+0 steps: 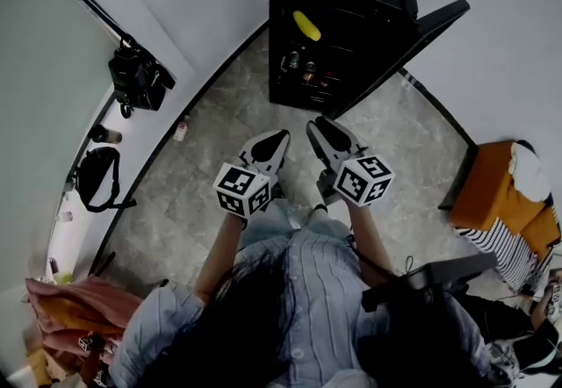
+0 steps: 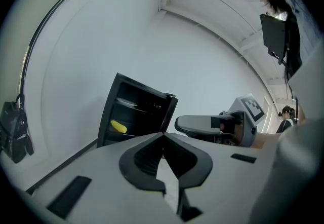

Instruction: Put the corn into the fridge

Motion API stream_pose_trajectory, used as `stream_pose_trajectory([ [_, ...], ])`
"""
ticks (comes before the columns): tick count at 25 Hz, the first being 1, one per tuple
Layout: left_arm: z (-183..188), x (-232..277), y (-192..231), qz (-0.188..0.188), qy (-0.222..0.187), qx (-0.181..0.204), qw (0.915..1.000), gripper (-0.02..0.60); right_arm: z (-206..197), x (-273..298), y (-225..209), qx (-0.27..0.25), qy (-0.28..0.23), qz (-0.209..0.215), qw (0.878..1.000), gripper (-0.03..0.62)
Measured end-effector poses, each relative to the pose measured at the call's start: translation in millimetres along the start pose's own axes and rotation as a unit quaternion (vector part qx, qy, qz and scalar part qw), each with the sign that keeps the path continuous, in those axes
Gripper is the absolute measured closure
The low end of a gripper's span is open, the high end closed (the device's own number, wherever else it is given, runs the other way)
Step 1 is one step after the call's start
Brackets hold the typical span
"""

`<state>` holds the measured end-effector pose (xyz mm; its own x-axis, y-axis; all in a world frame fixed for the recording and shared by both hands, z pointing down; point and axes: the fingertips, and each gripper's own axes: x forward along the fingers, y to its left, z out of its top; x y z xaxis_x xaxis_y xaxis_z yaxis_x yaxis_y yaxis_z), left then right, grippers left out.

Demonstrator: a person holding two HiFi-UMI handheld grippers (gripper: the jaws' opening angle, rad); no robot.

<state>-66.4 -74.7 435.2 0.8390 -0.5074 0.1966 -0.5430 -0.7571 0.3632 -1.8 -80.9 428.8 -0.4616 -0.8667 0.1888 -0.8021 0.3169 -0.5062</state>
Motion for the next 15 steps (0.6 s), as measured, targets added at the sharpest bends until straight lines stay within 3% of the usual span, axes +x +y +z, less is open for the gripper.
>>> stream_pose_trajectory([
  [15, -8, -5, -76, 0.058, -0.033, 0.003, 0.9978, 0.575, 2, -94, 8, -0.017, 0.004, 0.067, 0.998, 0.488],
])
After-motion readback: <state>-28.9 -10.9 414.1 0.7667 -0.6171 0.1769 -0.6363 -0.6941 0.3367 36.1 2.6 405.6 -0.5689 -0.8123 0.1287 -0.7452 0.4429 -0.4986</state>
